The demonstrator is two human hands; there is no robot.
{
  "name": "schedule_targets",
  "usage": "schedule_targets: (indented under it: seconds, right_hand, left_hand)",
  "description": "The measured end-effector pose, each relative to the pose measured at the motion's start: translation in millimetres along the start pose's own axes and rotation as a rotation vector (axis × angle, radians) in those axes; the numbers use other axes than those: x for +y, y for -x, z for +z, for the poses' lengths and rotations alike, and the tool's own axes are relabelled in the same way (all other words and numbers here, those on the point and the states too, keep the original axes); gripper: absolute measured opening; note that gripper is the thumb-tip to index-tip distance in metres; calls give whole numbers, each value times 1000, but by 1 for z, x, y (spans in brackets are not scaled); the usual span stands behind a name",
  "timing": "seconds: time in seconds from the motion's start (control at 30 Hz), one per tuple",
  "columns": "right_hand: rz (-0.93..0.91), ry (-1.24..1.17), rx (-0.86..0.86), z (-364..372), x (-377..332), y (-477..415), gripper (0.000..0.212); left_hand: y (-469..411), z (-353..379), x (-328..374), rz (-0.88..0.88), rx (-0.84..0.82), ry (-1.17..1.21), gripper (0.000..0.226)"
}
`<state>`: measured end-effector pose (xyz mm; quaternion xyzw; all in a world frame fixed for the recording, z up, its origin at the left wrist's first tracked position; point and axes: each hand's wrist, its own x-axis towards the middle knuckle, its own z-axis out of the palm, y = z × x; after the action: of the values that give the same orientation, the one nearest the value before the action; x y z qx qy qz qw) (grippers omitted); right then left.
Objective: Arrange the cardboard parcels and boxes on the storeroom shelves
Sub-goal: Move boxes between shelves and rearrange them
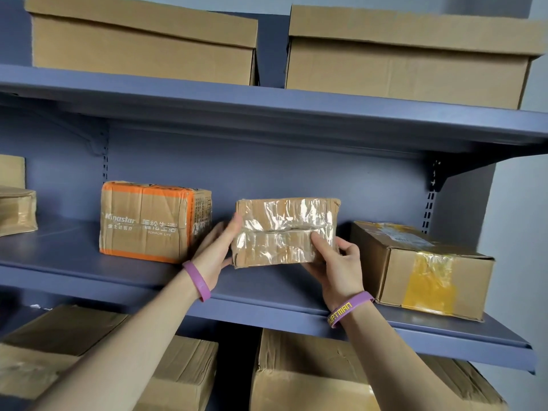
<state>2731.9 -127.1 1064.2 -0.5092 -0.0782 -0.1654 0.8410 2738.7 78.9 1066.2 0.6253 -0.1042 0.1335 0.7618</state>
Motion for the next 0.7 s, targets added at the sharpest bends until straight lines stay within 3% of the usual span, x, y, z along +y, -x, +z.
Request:
schedule_targets:
  seconds: [0.1,0.2,0.4,0.57,0.7]
  right_hand:
    - [40,-9,-25,0,-1,1,48]
    - [64,4,-27,0,0,0,47]
    - [53,147,-83,4,-1,3,46]
    - [47,169,7,6,4,0,86]
    - [41,161,41,3,6,-6,98]
  left_hand:
    - [1,1,-1,9,-16,7,29]
    - [3,2,1,25,-13,21,23]
    - [-3,-3,-4,79,-3,-16,41]
    - [-5,-8,-6,91,-15,-122,50]
    - [-3,-8,-4,104,-38,-171,60]
